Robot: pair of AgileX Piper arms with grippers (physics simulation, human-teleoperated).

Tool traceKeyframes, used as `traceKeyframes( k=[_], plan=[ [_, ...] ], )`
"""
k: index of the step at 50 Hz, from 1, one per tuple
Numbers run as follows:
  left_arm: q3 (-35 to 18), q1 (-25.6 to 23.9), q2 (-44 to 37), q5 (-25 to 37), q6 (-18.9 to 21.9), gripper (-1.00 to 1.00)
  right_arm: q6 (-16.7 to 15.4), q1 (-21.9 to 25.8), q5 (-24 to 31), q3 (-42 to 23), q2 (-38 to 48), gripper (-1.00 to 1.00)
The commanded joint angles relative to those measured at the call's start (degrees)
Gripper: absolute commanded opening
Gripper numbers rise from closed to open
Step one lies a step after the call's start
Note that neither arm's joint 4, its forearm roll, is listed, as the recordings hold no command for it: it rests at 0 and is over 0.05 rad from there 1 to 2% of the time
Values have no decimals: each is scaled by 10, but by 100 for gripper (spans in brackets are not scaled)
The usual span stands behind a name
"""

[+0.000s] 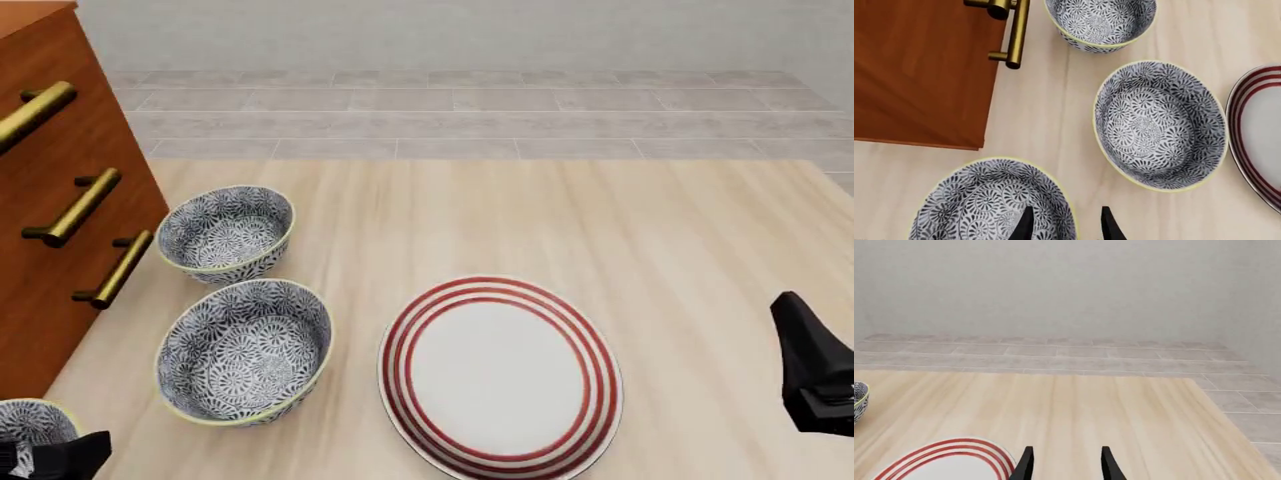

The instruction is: Put the bowl at the front on the plate.

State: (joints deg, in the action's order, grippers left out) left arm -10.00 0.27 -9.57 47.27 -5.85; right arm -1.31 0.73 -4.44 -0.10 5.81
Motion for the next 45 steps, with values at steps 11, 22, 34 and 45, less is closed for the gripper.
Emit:
traceKeyframes(
  k=[11,22,34,45],
  plan=[
    [10,-10,3,6,-18,100,1,-1,6,-1,-6,100],
    [20,-3,0,1,-18,100,0,-1,4,-1,-4,100],
    [28,2,-9,-10,-20,100,0,-2,2,0,-2,100],
    [32,-1,-16,-19,-22,100,1,-3,0,0,0,100]
  ],
)
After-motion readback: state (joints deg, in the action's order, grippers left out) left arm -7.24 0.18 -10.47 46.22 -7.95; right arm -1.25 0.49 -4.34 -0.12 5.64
